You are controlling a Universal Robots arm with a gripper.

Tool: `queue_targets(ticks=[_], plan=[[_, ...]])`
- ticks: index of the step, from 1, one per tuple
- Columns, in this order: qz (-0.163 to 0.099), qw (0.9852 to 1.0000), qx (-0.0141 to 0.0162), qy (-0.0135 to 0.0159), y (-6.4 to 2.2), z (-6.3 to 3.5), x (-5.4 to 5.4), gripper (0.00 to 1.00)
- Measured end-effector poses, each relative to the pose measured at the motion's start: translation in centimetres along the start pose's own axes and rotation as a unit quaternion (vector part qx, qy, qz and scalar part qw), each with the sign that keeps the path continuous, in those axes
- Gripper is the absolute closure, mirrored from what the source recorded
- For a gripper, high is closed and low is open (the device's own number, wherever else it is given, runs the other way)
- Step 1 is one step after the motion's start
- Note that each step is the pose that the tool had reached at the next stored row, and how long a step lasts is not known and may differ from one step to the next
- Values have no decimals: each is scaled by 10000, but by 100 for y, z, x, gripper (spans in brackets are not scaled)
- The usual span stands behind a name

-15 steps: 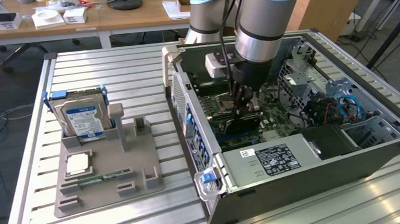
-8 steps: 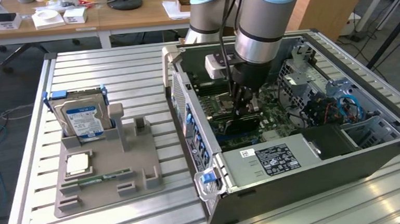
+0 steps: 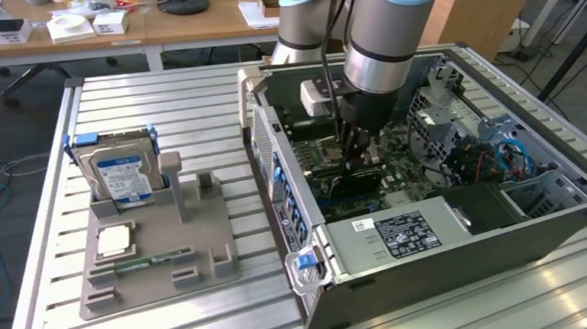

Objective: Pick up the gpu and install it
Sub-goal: 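Press down on the gpu until it lock into place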

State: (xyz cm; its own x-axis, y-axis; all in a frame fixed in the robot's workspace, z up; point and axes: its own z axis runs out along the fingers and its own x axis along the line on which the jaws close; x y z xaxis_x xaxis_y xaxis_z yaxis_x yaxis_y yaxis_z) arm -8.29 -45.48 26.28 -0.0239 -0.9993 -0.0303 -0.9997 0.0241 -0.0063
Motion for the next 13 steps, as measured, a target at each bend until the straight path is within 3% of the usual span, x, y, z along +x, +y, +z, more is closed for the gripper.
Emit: queue_targets(ticks=[13], plan=[[0, 10000, 1, -3, 7, 20, 0, 90]])
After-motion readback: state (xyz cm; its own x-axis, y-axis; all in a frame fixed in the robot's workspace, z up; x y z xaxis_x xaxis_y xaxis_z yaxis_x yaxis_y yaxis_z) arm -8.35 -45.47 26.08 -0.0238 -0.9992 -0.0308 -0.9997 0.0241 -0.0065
